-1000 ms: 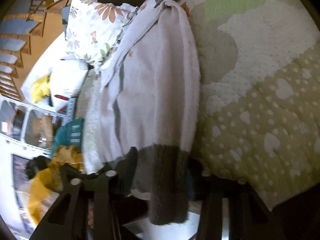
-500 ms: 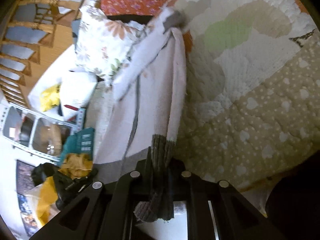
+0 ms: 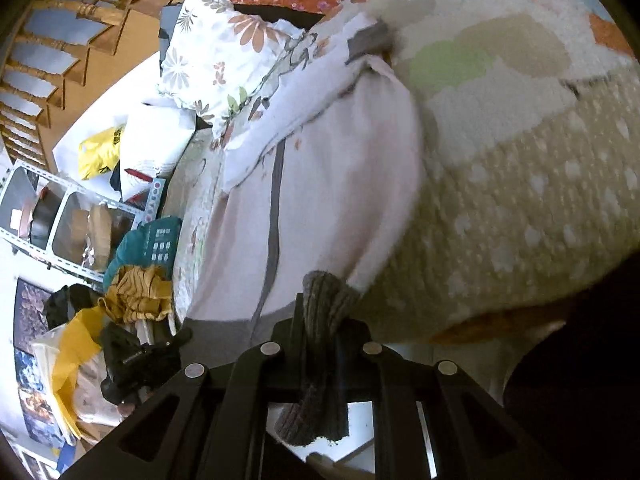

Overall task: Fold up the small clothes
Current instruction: 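Fold the hem toward the collar with both grippers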

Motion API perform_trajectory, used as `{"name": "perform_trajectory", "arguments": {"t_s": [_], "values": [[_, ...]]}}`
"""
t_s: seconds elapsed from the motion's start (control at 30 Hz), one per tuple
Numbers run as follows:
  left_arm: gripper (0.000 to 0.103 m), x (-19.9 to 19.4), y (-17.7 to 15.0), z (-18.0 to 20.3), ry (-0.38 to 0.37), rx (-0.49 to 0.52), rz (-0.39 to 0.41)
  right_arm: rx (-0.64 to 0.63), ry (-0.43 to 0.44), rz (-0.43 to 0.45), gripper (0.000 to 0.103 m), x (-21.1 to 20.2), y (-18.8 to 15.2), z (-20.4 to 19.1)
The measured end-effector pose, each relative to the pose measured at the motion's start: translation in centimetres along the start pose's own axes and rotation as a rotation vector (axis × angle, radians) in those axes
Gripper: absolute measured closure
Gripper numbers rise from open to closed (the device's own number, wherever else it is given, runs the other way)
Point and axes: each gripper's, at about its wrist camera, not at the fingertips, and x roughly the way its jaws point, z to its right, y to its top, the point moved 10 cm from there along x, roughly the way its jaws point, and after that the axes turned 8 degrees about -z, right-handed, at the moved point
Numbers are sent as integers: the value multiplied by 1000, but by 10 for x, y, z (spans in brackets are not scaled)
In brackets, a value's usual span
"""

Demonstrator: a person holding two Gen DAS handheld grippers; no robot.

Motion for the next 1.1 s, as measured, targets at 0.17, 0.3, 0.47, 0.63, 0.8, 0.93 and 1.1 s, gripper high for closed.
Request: {"name": "perform_trajectory", "arguments": {"t_s": [0.17,0.3,0.47,0.63,0.8,0.93,1.1], "values": [[93,12,65,31,21,49,57,0,0,42,92,2,60,-17],[93,36,135,49,42,69,98,27,6,85,92,15,122,-21],[93,71,193,52,52,53,90,49,1,115,92,33,179,-25],[93,110,231,44,84,23,64,65,-65,88,92,66,226,-17],[92,134,256,43,104,16,25,124,-107,47,92,100,265,8],[91,145,280,46,86,10,25,258,29,42,89,114,291,33],[48,126,314,54,34,-13,151,331,147,110,82,114,323,52]]}}
